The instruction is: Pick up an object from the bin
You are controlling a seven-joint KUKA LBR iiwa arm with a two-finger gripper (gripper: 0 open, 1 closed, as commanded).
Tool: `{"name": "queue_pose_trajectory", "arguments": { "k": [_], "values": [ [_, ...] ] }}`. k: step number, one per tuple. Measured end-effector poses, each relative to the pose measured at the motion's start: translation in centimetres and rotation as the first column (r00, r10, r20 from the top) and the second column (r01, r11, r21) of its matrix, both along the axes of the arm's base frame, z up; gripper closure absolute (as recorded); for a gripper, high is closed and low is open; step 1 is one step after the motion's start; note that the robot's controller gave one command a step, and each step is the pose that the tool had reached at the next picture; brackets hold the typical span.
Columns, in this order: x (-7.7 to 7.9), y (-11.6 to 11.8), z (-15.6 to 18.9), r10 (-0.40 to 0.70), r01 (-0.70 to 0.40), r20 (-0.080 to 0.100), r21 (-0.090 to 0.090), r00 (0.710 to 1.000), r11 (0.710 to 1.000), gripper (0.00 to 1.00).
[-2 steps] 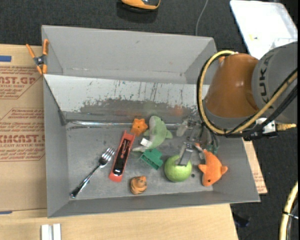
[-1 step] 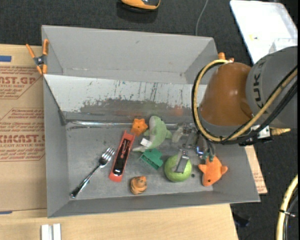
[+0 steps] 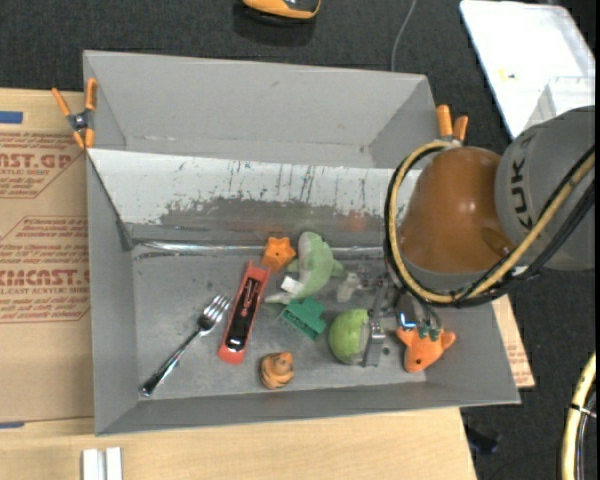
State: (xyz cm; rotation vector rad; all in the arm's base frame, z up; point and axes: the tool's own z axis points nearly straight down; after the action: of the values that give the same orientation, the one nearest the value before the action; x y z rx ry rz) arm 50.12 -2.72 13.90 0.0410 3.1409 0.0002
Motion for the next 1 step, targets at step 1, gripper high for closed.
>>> {"name": "queue_pose_trajectory", "arguments": {
  "k": [1],
  "values": [
    [0.24, 0.65, -1.26, -0.234, 0.234, 0.0, 0.001, 0.972, 0.972, 0.0]
  ]
}}
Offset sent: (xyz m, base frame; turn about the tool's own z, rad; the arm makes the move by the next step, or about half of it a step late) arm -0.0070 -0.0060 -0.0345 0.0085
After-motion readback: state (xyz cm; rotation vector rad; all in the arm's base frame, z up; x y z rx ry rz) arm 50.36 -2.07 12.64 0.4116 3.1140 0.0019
